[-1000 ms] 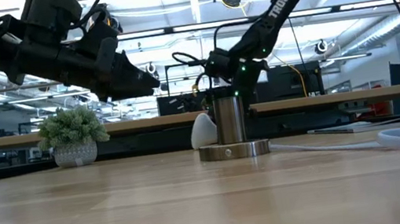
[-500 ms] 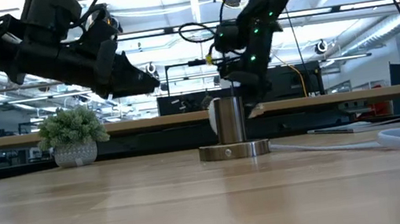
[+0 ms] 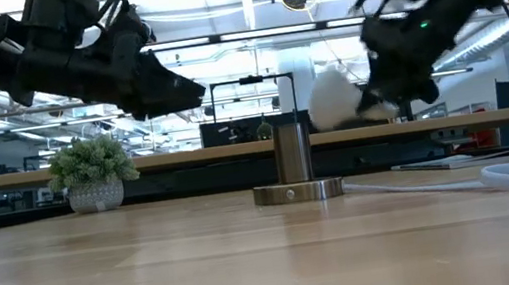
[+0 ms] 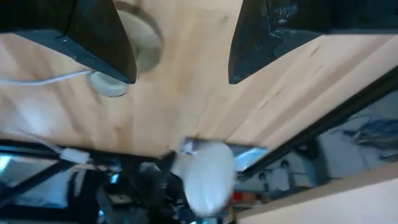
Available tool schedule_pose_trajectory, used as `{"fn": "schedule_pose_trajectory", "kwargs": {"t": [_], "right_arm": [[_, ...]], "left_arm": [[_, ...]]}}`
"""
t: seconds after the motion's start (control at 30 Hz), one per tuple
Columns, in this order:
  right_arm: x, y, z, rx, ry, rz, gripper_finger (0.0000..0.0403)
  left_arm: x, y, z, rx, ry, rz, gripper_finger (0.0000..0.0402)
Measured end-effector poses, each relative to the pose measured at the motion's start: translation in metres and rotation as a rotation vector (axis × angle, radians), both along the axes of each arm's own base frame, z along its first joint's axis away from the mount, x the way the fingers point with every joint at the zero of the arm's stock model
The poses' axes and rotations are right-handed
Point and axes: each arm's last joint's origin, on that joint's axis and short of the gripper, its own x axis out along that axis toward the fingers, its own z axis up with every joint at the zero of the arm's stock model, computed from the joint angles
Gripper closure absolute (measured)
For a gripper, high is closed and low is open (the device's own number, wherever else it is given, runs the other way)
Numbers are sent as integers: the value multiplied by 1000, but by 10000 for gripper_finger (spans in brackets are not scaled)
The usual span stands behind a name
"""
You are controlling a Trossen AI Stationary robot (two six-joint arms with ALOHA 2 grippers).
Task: Screw lightbulb
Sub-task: Insert the white light bulb into the gold lamp
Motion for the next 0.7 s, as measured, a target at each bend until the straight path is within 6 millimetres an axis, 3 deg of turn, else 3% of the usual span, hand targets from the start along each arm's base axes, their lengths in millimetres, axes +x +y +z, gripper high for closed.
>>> {"fn": "schedule_pose_trajectory", "kwargs": {"t": [0.1, 0.17, 0.4, 0.7], "right_arm": [[-6, 23, -5, -86, -378, 44, 275], [-8, 37, -9, -126, -497, 117, 275], [19, 61, -22, -196, -455, 162, 275], [53, 66, -16, -277, -482, 202, 261]], "left_arm": [[2, 0, 2, -2, -43, -5, 143], [4, 0, -1, -6, -44, -4, 143], [26, -3, -15, -70, -71, -59, 143], [63, -11, -32, -80, -89, -127, 143]]}}
